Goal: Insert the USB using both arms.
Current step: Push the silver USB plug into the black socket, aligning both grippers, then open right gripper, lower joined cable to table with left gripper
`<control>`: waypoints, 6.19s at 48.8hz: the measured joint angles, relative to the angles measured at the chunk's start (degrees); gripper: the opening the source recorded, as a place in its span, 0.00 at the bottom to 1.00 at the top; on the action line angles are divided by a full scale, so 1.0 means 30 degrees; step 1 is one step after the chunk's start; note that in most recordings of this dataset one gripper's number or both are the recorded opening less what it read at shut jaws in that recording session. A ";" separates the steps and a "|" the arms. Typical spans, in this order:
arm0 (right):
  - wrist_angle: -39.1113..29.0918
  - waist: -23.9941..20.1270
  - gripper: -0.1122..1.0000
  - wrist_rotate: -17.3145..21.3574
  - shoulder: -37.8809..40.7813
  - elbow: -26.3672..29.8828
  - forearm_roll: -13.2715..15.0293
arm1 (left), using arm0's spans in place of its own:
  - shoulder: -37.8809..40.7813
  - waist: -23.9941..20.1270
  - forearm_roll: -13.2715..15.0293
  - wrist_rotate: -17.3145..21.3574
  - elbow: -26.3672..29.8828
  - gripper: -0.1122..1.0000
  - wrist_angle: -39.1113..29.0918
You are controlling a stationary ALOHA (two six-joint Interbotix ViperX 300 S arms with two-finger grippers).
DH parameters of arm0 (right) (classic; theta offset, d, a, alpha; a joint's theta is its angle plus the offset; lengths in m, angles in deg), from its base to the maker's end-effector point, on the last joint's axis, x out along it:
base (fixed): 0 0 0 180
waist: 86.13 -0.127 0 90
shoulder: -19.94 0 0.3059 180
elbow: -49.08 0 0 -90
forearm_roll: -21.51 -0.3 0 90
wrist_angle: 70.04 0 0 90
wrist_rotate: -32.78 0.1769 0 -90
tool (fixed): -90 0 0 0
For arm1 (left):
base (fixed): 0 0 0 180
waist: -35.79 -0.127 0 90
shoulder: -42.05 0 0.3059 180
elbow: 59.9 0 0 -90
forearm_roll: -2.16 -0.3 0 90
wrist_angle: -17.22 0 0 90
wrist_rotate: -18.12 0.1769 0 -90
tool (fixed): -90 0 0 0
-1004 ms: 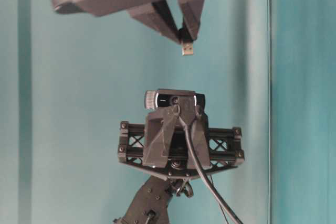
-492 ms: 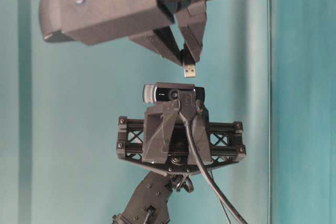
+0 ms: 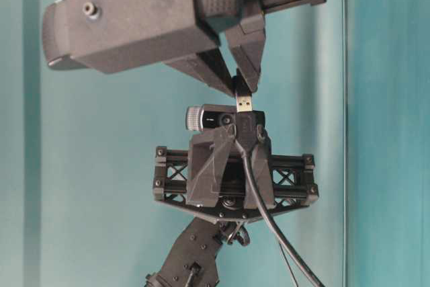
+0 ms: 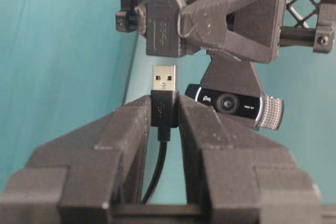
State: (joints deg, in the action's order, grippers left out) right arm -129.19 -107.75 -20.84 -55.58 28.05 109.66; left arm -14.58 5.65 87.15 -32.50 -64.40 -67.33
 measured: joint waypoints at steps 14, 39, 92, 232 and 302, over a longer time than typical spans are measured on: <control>0.0146 -0.0029 0.26 0.0000 0.0088 0.0146 0.0000 | 0.0000 -0.0029 0.0029 0.0146 0.0000 0.21 0.0000; 0.0586 -0.0146 0.26 0.0000 0.0088 0.0264 0.0000 | 0.0000 0.0088 -0.0029 0.0381 0.0000 0.21 -0.0088; 0.1729 -0.0146 0.26 -0.1025 0.0088 0.0381 -0.0029 | 0.0908 0.0381 -0.0234 0.0586 0.1055 0.21 -0.0527; 0.0176 -0.1230 0.75 1.7080 -0.7852 -0.1553 -0.8232 | -0.0557 0.4922 -1.5029 -0.2842 0.1523 0.21 1.0928; 0.1201 -0.0586 0.75 1.7197 -0.8643 -0.3018 -0.9141 | -0.1494 0.7148 -2.1562 -0.7822 0.1875 0.88 1.2949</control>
State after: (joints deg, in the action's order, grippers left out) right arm -125.58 -109.51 30.76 -81.51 18.99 82.24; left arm -19.06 27.09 22.46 -55.97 -58.78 -28.48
